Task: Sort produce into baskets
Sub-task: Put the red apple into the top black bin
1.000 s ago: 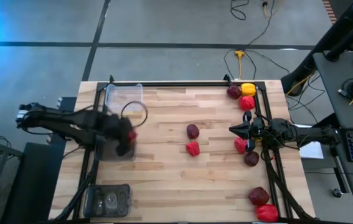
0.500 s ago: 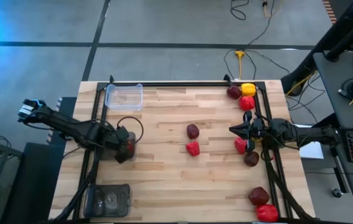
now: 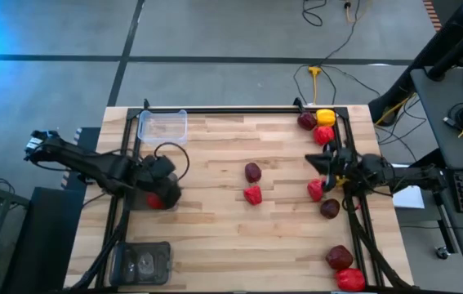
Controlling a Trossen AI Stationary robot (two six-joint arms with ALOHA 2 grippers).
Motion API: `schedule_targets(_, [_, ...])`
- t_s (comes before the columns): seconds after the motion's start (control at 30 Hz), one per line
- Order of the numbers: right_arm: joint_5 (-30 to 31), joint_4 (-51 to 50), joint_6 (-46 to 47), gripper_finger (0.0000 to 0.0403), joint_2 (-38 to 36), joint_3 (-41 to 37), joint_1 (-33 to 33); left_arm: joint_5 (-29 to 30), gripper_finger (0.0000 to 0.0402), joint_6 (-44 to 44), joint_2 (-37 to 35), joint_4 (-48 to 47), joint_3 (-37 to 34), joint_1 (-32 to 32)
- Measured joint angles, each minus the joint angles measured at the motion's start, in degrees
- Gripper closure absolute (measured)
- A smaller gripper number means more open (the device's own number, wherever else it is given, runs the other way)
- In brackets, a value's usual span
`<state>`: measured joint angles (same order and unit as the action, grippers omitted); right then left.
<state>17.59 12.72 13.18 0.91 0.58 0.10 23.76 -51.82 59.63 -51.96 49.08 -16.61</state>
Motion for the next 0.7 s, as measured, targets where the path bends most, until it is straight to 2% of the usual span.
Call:
schedule_targets(0.13, [10.4, 3.6, 12.0, 0.0380, 0.0, 0.0, 0.0, 0.3, 0.0023, 4.7, 1.9, 10.1, 1.3, 3.2])
schedule_targets(0.23, [17.2, 3.9, 15.8, 0.0380, 0.0, 0.0, 0.0, 0.3, 0.0023, 8.9, 4.7, 20.1, 0.7, 5.6])
schedule_targets(0.3, [20.7, 3.9, 20.0, 0.0380, 0.0, 0.0, 0.0, -1.9, 0.0023, 12.9, 7.4, 26.7, -0.2, 7.5])
schedule_targets(0.4, [20.3, 3.4, 29.2, 0.0380, 0.3, 0.0, 0.0, -9.8, 0.0023, 21.7, 13.3, 39.7, -0.5, 10.0])
schedule_targets(0.5, [15.5, 2.9, 33.0, 0.0380, 1.1, 0.0, 0.0, -16.2, 0.0026, 27.3, 20.0, 50.2, 0.7, 11.6])
schedule_targets(0.57, [12.6, 3.0, 33.3, 0.0380, 1.9, 0.0, 0.0, -17.3, 0.0028, 26.8, 24.5, 53.0, 2.3, 12.9])
schedule_targets(0.7, [6.0, 3.0, 35.3, 0.0380, 3.5, 0.0, 0.0, -14.1, 0.0029, 21.6, 34.6, 53.0, 8.9, 16.0])
